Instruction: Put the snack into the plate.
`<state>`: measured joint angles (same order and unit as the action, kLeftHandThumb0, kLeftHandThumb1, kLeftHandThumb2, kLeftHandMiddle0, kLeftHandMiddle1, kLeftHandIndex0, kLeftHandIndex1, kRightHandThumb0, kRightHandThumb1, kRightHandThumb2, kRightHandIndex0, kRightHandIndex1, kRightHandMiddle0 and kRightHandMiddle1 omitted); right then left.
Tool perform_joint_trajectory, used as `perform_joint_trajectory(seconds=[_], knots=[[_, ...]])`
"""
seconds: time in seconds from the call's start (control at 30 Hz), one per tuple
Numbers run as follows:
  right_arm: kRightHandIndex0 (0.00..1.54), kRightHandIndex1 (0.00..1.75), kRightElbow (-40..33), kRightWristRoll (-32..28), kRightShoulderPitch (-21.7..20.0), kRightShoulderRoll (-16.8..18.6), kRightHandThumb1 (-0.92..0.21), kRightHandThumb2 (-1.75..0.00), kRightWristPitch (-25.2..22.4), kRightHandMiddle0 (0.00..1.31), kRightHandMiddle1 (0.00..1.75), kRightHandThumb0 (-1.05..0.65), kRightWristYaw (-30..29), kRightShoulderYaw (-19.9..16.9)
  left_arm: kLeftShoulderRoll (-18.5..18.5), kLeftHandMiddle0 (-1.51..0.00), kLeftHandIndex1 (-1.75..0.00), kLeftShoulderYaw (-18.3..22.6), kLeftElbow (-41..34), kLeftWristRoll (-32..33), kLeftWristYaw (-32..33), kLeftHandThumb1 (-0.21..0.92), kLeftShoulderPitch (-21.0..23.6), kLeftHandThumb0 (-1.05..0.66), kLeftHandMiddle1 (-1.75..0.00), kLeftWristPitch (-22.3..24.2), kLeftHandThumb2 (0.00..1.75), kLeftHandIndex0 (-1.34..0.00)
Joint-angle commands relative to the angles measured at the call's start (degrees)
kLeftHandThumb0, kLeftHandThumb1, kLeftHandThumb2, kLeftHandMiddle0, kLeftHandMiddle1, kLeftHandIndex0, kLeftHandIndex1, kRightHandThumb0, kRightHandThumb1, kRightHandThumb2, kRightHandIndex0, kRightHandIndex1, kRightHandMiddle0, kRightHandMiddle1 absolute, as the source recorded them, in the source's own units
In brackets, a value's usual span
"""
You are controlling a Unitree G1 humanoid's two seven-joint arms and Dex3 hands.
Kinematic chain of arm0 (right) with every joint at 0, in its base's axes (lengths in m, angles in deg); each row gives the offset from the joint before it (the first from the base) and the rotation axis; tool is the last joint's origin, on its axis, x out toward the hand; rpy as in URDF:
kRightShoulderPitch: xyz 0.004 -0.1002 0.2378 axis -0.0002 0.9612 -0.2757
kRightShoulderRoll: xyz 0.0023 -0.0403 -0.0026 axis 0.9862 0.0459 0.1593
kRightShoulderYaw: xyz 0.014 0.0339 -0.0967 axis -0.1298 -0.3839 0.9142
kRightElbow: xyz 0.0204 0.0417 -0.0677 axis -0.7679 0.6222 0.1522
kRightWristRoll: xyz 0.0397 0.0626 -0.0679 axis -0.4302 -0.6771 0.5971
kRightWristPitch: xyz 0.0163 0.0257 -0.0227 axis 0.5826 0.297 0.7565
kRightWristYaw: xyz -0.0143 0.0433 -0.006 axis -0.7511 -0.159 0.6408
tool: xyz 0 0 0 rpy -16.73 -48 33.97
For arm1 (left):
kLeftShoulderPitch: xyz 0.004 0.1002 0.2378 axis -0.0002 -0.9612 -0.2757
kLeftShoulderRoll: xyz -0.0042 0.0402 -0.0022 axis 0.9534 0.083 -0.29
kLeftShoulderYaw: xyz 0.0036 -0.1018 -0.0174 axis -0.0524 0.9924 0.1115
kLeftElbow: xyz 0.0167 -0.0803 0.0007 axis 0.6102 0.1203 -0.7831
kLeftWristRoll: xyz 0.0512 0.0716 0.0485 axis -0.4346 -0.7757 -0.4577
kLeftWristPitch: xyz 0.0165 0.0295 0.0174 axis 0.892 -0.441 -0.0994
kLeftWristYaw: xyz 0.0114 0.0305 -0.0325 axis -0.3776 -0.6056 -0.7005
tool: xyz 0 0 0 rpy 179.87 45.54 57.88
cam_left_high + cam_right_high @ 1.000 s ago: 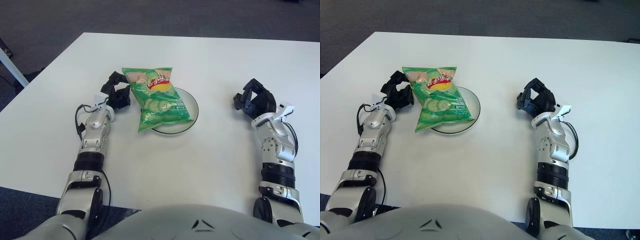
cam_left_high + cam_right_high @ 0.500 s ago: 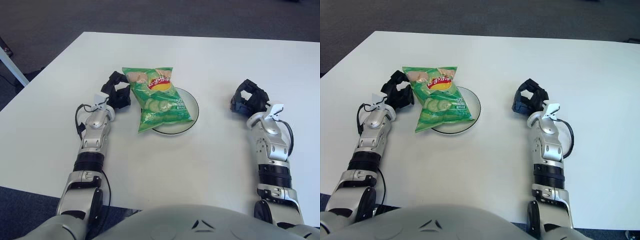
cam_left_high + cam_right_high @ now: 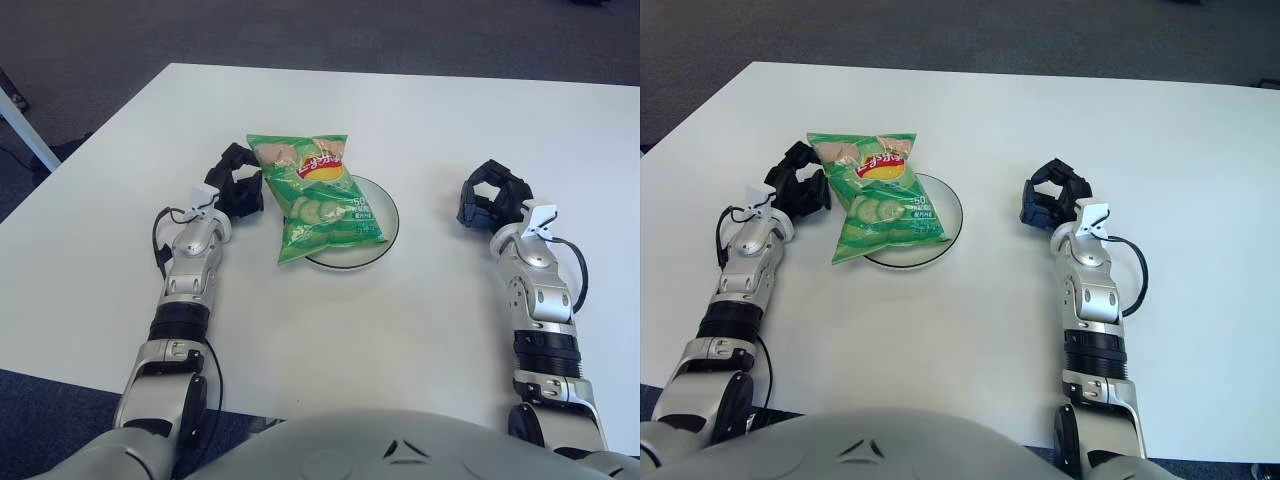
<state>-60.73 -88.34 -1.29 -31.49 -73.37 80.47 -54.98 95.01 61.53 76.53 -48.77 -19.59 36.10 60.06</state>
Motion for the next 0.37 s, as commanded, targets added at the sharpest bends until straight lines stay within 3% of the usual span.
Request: perform_joint_trajectory(seconds=[0.0,0.2,0.33], knots=[[1.30,1.75,1.2,-0.5,4.0,1.8,-0.29,-1.34,-4.8,0.63,1.75,-0.49,-0.3,-0.3,-1.3,-1.10,-1.75,-0.2,3.0,0.4,-0.9,0.63,-2.8,-0.39,-1.75,-0.7,0.92,-0.38],[1.29,1.75,1.7,-5.2,2.7,2.1,-0.29,-1.34,-8.6,0.63,1.75,-0.49,1.1,-2.9,-1.3,-1.10,-1.75,-0.2,4.0,0.4,-1.3,0.63,-2.2,-0.39,-1.75,-1.3,0.91,-0.37],[1.30,1.75,2.5,-7.5,2.3,2.2,-0.28,-1.36,-8.6,0.64,1.75,-0.50,2.2,-4.2,-1.2,-1.09,-1.75,-0.2,4.9,0.5,-1.7,0.65,-1.8,-0.39,-1.75,-1.7,0.89,-0.36]])
